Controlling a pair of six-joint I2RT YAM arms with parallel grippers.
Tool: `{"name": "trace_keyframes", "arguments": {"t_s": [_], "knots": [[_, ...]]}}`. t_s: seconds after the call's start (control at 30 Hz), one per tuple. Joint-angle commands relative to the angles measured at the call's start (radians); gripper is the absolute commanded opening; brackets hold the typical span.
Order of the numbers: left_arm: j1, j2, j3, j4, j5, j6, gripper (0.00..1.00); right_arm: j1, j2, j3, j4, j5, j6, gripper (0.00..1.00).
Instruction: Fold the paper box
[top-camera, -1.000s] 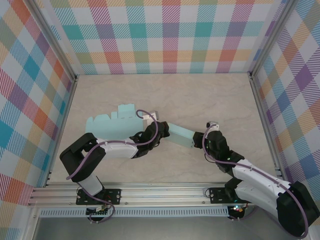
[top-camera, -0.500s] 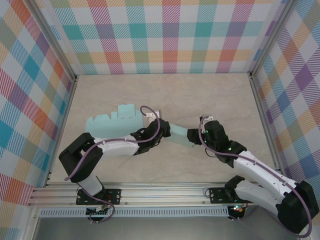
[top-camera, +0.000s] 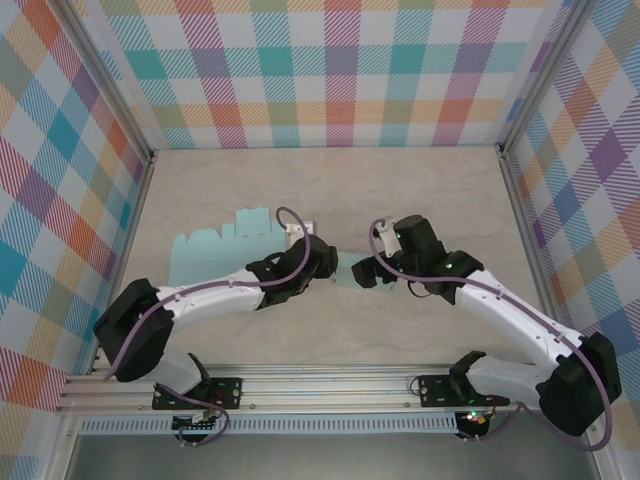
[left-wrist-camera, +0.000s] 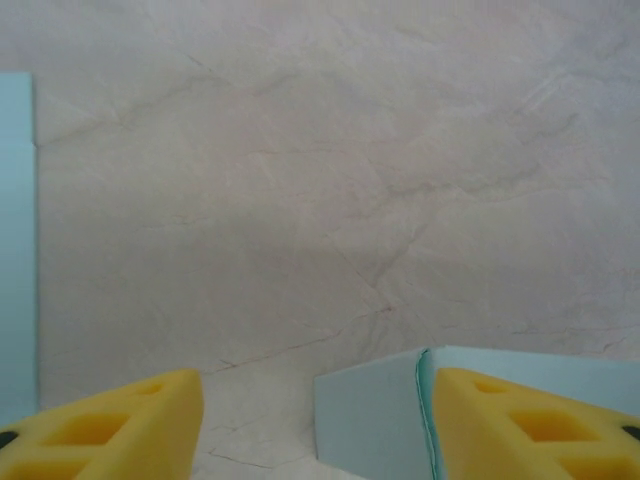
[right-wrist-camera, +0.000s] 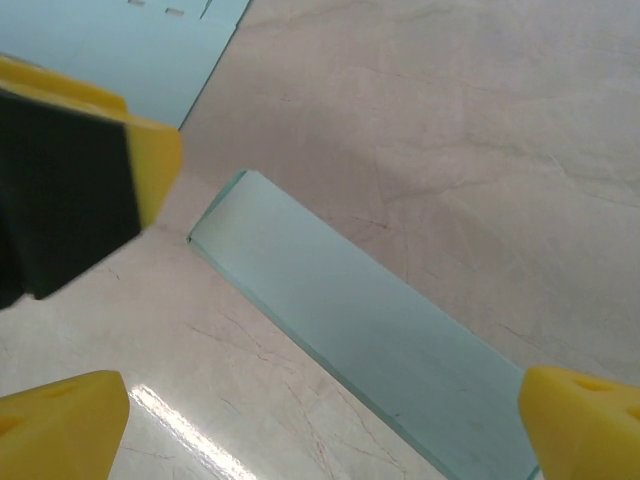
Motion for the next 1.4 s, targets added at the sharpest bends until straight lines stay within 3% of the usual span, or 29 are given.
{"name": "trace_keyframes", "arguments": {"t_s": [0.0,0.27,0.57,0.93,1.23,1.3,1.37], "knots": [[0.022,-0.112,-0.013,-0.075,-0.072,0.014,0.69,0.005,0.042,0.065,-0.053,-0.021,-0.128,1.00],[0.096,-0.315,-0.093,-0.201,-0.185,0.005,1.00,0.013,0.143,0.140,-0.082,-0.012,-0.358,1.00],[0.149,-0.472,-0.146,-0.314,-0.260,0.006,1.00,0.016,0.259,0.185,-0.121,0.028,-0.432,1.00],[0.184,-0.566,-0.187,-0.341,-0.264,0.007,1.00,0.025,0.385,0.225,-0.105,0.095,-0.471,0.99],[0.196,-0.594,-0.199,-0.351,-0.261,0.004,1.00,0.037,0.403,0.235,-0.115,0.134,-0.466,0.80],[0.198,-0.596,-0.199,-0.348,-0.260,0.004,1.00,0.041,0.398,0.233,-0.114,0.150,-0.465,0.70],[0.199,-0.596,-0.199,-0.349,-0.260,0.005,1.00,0.042,0.398,0.235,-0.114,0.178,-0.462,0.55]]}}
